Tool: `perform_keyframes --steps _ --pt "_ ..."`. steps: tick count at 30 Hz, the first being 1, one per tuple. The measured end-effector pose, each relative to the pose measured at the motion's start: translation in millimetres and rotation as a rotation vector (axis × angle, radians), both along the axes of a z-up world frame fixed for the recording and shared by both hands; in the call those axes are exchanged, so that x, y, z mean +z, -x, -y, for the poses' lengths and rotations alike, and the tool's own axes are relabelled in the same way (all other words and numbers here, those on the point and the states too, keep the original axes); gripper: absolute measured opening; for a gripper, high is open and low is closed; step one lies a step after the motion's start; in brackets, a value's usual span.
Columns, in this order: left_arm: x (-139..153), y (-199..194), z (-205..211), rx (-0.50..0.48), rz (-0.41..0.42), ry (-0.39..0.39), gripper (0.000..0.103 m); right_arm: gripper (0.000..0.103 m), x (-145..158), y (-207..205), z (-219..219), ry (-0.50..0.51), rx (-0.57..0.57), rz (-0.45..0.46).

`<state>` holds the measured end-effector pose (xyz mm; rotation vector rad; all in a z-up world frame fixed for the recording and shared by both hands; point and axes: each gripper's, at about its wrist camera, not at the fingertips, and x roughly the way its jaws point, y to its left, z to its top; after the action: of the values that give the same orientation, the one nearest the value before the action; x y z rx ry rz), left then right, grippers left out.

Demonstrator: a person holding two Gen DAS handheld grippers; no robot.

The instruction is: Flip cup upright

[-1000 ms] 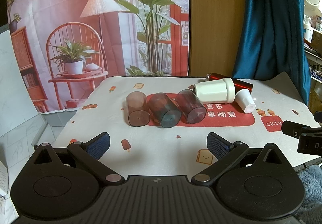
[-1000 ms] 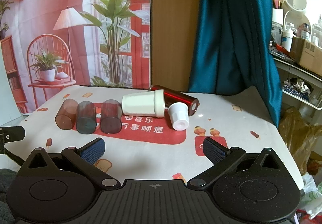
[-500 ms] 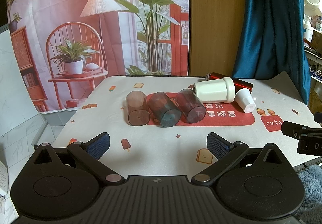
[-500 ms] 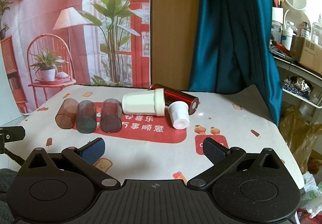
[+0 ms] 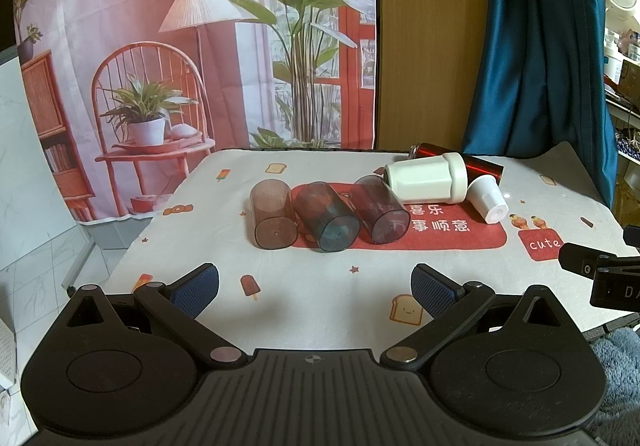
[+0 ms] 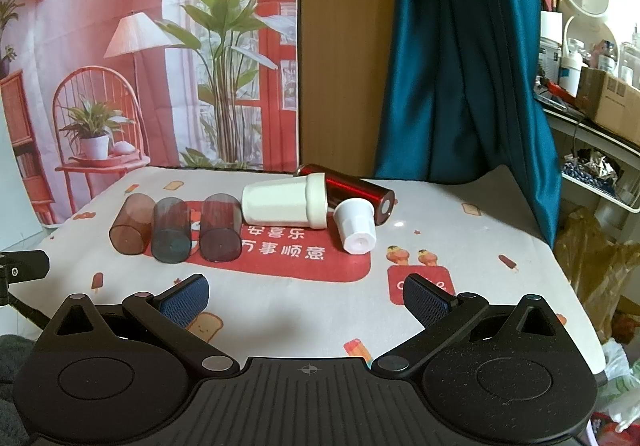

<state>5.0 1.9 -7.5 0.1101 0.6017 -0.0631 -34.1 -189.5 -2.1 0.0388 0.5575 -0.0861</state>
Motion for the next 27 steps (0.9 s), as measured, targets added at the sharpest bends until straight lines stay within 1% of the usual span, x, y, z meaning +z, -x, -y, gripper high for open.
perform_keyframes --steps 20,27 --pt "0.0 -0.2 -0.8 0.0 -0.002 0.001 0.103 0.103 1.1 -0.8 0.9 -0.002 0.001 -0.002" --pt "-0.7 0.1 -0.5 0.001 -0.002 0.002 0.103 0.103 -6.0 1.4 -1.9 -0.003 0.002 -0.006"
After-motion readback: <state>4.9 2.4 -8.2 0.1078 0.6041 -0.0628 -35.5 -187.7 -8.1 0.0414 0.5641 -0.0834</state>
